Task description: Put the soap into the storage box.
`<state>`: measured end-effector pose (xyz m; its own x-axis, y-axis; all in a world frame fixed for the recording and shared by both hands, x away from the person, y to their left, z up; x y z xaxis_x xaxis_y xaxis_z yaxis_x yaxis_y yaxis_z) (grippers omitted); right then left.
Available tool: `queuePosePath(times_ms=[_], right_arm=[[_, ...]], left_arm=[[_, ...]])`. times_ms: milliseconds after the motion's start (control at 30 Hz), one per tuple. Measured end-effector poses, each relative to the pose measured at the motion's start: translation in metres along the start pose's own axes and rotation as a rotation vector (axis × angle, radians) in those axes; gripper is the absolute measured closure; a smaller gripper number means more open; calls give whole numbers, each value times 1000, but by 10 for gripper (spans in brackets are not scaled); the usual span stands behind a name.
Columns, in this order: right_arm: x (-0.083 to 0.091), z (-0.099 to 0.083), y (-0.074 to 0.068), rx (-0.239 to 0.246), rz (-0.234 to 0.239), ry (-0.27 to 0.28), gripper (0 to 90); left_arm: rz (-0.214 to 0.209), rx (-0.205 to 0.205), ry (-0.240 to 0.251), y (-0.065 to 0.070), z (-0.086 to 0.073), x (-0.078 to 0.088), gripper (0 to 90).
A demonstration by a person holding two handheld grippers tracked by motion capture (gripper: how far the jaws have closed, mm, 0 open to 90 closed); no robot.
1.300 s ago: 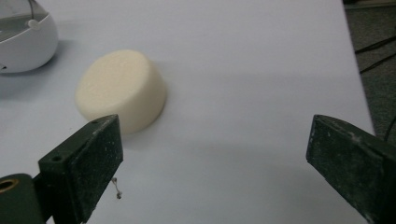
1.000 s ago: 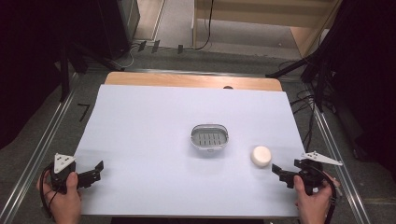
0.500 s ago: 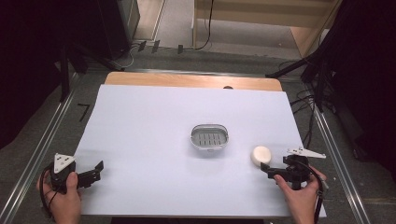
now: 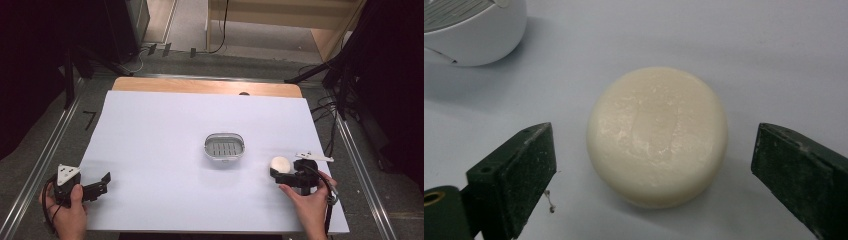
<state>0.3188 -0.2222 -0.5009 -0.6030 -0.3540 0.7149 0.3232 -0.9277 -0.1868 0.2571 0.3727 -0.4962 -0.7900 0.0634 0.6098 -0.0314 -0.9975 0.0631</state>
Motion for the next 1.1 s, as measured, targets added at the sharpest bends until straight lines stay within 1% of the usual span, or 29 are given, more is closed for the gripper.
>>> queuePosePath(times_ms=[33,67,133,167,200,233,267,300,333,400,467,500,533,567,600,700,767,867,900,1000,1100], right_arm=[[0,0,0,0,0,0,55],[-3,1,-1,-4,-11,-4,75],[-5,3,-3,-4,-21,-8,81],[-7,3,-4,-3,-21,-9,101],[-8,4,-4,-5,-32,-9,131],[-9,4,-4,-2,-43,-10,135],[-9,4,-4,-2,-43,-10,135],[-12,4,-5,-6,-56,-19,140],[-12,4,-5,-6,-56,-19,140],[-15,3,-5,-11,-73,-32,143],[-16,1,-5,-8,-88,-33,176],[-17,0,-6,-10,-94,-28,211],[-17,0,-6,-10,-94,-28,211],[-17,0,-6,-14,-103,-22,239],[-17,-1,-5,-23,-98,-14,243],[-17,-1,-5,-15,-99,-17,244],[-17,-1,-5,-21,-95,-16,245],[-17,-2,-5,-18,-92,-17,247],[-17,-1,-5,-10,-91,-21,248],[-16,-1,-5,-15,-90,-27,250],[-15,0,-5,-16,-98,-28,250]], left_arm=[[0,0,0,0,0,0,0],[0,1,-2,0,0,0,0],[1,0,-3,0,0,0,0],[0,0,-2,0,0,0,0],[-1,1,-2,0,0,0,0],[-1,3,-2,0,0,0,0],[-1,3,-2,0,0,0,0],[-2,4,-2,0,0,0,0],[-5,4,0,0,0,0,0],[-5,4,-3,0,0,0,0],[-6,4,-3,0,0,0,0],[-6,4,-3,0,0,0,0],[-6,4,-3,0,0,0,0],[-5,4,-4,0,0,0,0],[-4,3,-4,0,0,0,0],[-4,4,-3,0,0,0,0],[-4,4,-4,0,0,0,0],[-5,3,-4,0,0,0,0],[-5,3,-5,0,0,0,0],[-7,5,-3,0,0,0,0],[-8,5,-5,-1,0,-1,0]])
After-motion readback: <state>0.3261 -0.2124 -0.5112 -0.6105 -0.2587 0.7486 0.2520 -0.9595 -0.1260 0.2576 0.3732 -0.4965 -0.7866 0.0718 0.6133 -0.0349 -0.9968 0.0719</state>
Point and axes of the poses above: each handheld gripper's, and its own axes: x roughly backward along the jaws, z roughly out of its top, y roughly to its right, the point moved 5 cm from there along -x, roughly forward along the jaws, and after that the axes turned 3 degrees about x, right-handed, at the moved point
